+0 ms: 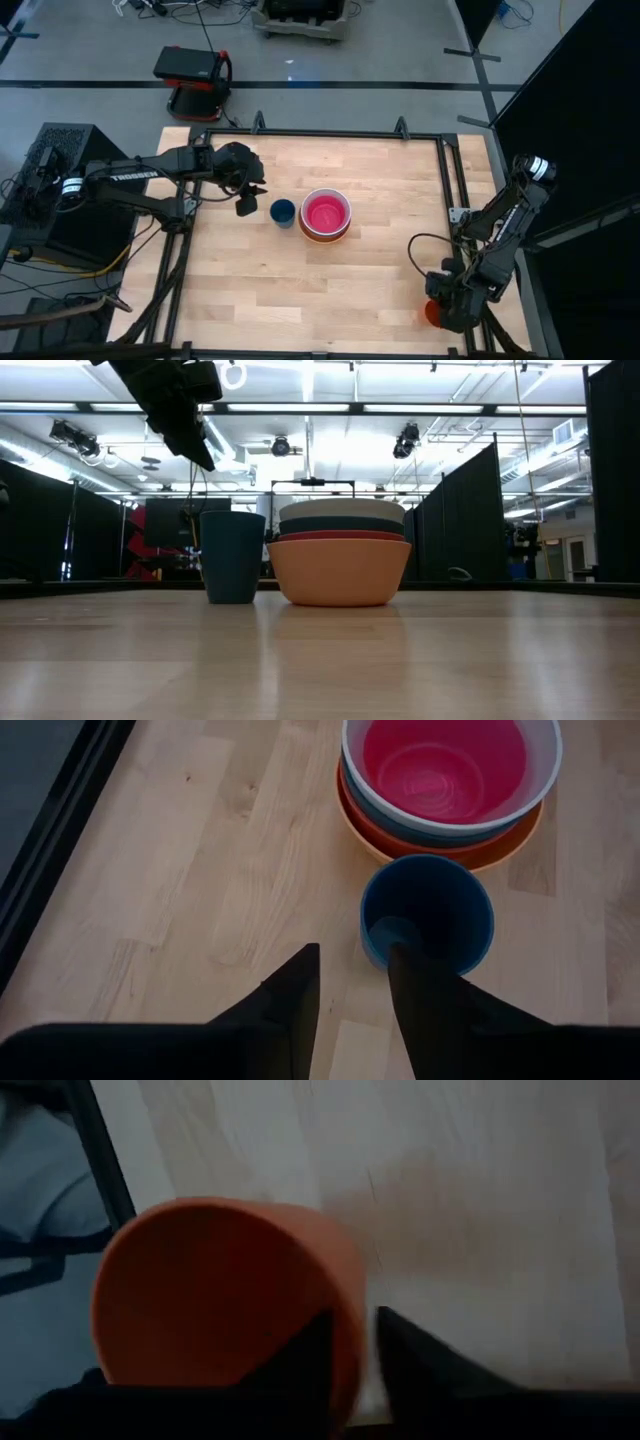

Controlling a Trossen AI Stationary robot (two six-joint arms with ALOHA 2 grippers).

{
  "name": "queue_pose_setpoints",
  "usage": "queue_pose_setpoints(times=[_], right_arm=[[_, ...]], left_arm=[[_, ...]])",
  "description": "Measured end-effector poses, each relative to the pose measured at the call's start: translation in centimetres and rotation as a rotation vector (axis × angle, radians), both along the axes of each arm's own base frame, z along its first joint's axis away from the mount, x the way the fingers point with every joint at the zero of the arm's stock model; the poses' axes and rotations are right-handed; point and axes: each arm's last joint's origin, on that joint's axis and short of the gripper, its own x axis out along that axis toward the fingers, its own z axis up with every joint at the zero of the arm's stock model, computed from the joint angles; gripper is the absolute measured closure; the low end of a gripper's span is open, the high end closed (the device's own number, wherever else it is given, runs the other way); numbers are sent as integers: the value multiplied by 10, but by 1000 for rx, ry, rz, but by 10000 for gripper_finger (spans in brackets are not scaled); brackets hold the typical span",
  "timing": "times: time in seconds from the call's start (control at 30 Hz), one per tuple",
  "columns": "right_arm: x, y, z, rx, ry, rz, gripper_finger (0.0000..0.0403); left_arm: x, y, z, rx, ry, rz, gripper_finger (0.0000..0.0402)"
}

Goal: Nest bowls inside each other
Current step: Move the orange cup to the right of the stacked bowls

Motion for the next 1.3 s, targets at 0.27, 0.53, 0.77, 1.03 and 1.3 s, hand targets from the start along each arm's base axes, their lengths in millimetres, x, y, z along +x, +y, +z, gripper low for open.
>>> queue_pose_setpoints(times=[0.27, 0.53, 0.77, 1.03, 1.3], right_arm=[[19, -24, 2, -122, -8, -48, 401], [73, -75, 15, -203, -115, -48, 402], [109, -134, 26, -294, -206, -50, 403], [124, -197, 32, -334, -249, -79, 403], [130, -228, 27, -293, -248, -107, 403]], left_arm=[[0, 0, 0, 8, 1, -9, 290], [0, 0, 0, 14, 3, -15, 299], [0, 0, 0, 16, 3, -18, 308], [0, 0, 0, 18, 4, -19, 316], [0, 0, 0, 25, 5, -14, 309]])
